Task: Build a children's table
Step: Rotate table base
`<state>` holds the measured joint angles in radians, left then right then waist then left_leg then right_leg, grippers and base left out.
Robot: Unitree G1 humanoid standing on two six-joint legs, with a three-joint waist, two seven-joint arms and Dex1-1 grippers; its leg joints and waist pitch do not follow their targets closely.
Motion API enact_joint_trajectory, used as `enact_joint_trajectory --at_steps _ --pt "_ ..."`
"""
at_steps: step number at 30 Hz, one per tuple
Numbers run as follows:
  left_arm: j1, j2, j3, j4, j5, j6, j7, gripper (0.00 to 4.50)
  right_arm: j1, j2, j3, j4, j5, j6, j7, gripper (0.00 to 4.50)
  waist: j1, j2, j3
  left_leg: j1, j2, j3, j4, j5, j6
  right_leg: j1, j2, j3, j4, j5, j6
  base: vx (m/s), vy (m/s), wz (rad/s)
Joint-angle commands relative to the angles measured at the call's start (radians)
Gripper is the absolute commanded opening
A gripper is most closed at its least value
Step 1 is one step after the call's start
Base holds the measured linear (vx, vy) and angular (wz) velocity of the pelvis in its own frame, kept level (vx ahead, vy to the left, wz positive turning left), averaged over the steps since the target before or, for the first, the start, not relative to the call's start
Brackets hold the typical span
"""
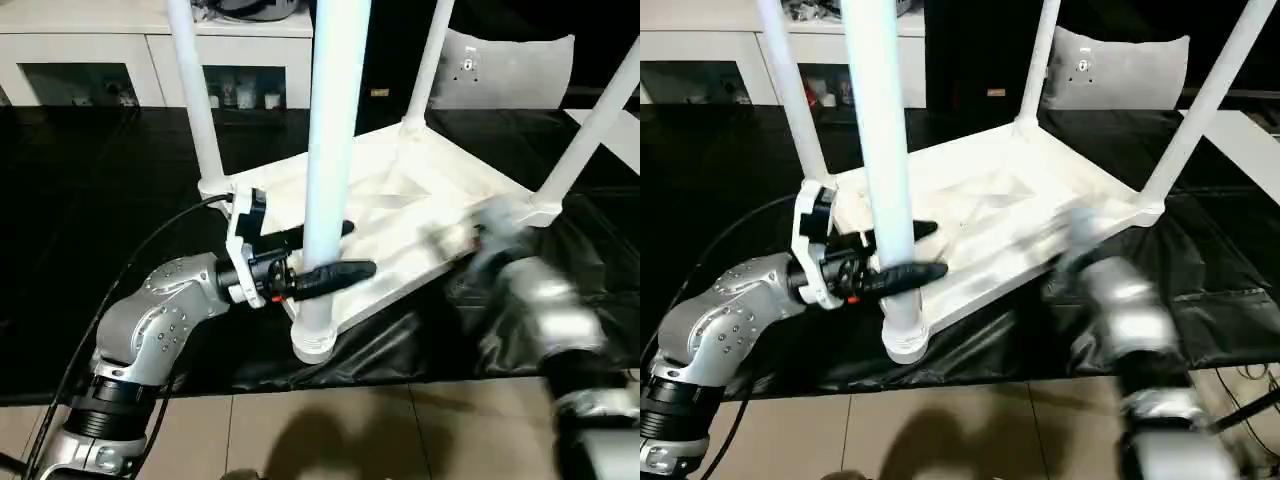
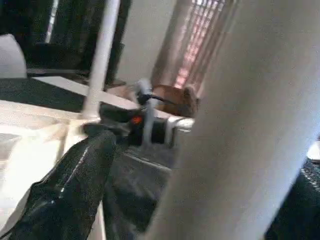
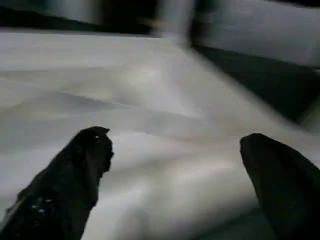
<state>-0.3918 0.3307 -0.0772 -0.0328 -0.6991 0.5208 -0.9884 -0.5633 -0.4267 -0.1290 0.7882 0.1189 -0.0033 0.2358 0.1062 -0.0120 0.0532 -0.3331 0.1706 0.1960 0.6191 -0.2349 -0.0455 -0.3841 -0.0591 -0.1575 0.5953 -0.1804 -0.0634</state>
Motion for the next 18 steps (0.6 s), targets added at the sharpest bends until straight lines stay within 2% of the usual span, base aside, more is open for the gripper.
enact_joint_trajectory --at_steps 1,4,5,9,12,13,15,18 --pt "-0.013 -0.003 0.008 -0.011 0.008 0.001 0.006 4.46 0.003 -0.005 -0.015 0.047 -0.021 -0.007 -0.055 4.5 -0.006 -0.011 -0.064 -0.005 0.068 -0.033 -0.074 -0.052 0.023 0.057 -0.115 0.093 -0.072 -0.286 -0.068 0.0 0.0 0.0" --pt "-0.008 -0.005 0.01 -0.013 0.02 -0.011 0.005 4.46 0.008 -0.016 -0.035 0.093 -0.025 -0.01 -0.121 4.5 -0.015 -0.012 -0.062 -0.011 0.065 -0.035 -0.073 -0.063 0.041 0.058 -0.114 0.088 -0.08 -0.327 -0.049 0.0 0.0 0.0" --pt "-0.005 -0.006 0.009 -0.013 0.026 -0.02 0.005 4.46 0.009 -0.018 -0.035 0.113 -0.033 -0.011 -0.137 4.5 -0.019 -0.009 -0.062 -0.01 0.064 -0.034 -0.071 -0.071 0.043 0.057 -0.114 0.087 -0.085 -0.349 -0.039 0.0 0.0 0.0" --pt "0.004 0.0 0.001 -0.032 0.013 -0.011 -0.001 4.46 -0.003 0.011 0.0 0.176 -0.047 -0.017 -0.092 4.5 -0.024 -0.008 -0.06 -0.008 0.062 -0.032 -0.069 -0.094 0.05 0.053 -0.112 0.084 -0.092 -0.39 -0.035 0.0 0.0 0.0" --pt "0.006 0.006 -0.004 -0.046 0.006 0.003 -0.009 4.46 -0.019 0.051 0.008 0.177 -0.036 -0.026 -0.05 4.5 -0.025 -0.007 -0.062 -0.008 0.07 -0.036 -0.072 -0.088 0.054 0.052 -0.113 0.085 -0.084 -0.363 -0.053 0.0 0.0 0.0" --pt "0.008 0.007 -0.01 -0.059 0.006 0.011 -0.012 4.46 -0.036 0.08 0.029 0.188 -0.046 -0.043 -0.018 4.5 -0.026 -0.01 -0.062 -0.006 0.074 -0.037 -0.073 -0.081 0.056 0.05 -0.115 0.087 -0.08 -0.34 -0.07 0.0 0.0 0.0" --pt "0.01 0.006 -0.016 -0.073 0.003 0.018 -0.015 4.46 -0.05 0.1 0.049 0.199 -0.055 -0.056 0.002 4.5 -0.025 -0.004 -0.063 -0.006 0.077 -0.036 -0.073 -0.072 0.055 0.05 -0.119 0.09 -0.075 -0.314 -0.095 0.0 0.0 0.0" --pt "0.009 0.003 -0.025 -0.107 -0.013 0.037 -0.019 4.46 -0.072 0.128 0.071 0.211 -0.064 -0.065 0.034 4.5 -0.026 -0.005 -0.062 -0.009 0.078 -0.036 -0.073 -0.066 0.05 0.054 -0.119 0.093 -0.069 -0.284 -0.116 0.0 0.0 0.0"
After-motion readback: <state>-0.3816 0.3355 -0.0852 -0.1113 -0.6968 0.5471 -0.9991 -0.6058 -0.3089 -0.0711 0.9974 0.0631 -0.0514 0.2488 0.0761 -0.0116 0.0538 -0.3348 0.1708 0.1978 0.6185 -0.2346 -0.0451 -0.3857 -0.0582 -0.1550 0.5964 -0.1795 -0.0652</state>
